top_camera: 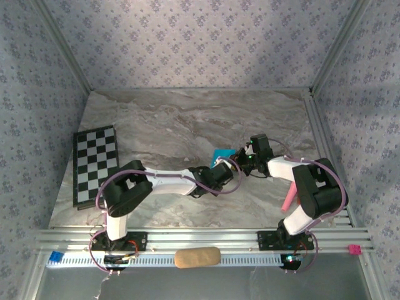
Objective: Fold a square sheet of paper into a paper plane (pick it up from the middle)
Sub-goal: Fold the wing for the fifth time at the center of the table.
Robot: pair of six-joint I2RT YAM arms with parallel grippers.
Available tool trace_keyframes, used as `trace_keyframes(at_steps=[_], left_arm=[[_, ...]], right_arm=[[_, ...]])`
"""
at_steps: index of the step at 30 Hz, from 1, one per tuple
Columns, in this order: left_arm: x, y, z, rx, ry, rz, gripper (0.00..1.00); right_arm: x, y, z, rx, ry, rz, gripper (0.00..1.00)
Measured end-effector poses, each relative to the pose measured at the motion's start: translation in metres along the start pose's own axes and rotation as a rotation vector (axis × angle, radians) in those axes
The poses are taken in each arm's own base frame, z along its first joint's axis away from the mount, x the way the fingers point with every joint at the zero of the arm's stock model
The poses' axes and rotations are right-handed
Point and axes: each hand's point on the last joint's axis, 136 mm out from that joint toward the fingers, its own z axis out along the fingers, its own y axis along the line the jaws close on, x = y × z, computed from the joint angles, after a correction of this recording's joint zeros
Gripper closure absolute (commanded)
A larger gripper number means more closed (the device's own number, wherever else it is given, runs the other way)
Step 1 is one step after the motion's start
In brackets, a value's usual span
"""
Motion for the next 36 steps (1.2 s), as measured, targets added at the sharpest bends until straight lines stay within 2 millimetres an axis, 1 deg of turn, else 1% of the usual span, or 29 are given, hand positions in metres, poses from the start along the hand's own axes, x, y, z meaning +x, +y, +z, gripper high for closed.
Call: trace_keyframes(at_steps=[5, 9, 15, 18, 25, 31, 36], left_arm=[[0.0000, 0.0015, 0.0002, -0.010, 0.002, 0.008, 0.80], [-0.0007, 0.0020, 0.0000, -0.013, 0.000, 0.010, 0.82], [-0.0009, 0.0024, 0.0000, -0.016, -0.001, 0.010, 0.84], [-0.0013, 0.0027, -0.0002, -0.019, -0.003, 0.011, 0.82], [-0.0023, 0.0027, -0.0003, -0.023, -0.010, 0.016, 0.82], [-0.0053, 0.0037, -0.0005, -0.031, -0.022, 0.016, 0.85], [-0.0066, 0.0019, -0.0007, -0.026, -0.029, 0.022, 0.91]], right_arm=[[0.0000, 0.0000, 0.0000, 0.000, 0.000, 0.000, 0.97], [0.0001, 0.0000, 0.0000, 0.000, 0.000, 0.000, 0.97], [0.0001, 0.0000, 0.0000, 0.000, 0.000, 0.000, 0.96], [0.0000, -0.0001, -0.0001, 0.000, 0.001, 0.001, 0.96], [-0.0002, -0.0002, -0.0004, -0.001, 0.002, 0.002, 0.96], [-0.0001, -0.0002, -0.0004, -0.001, 0.002, 0.002, 0.96], [0.0000, -0.0015, -0.0007, 0.003, 0.004, 0.006, 0.90]])
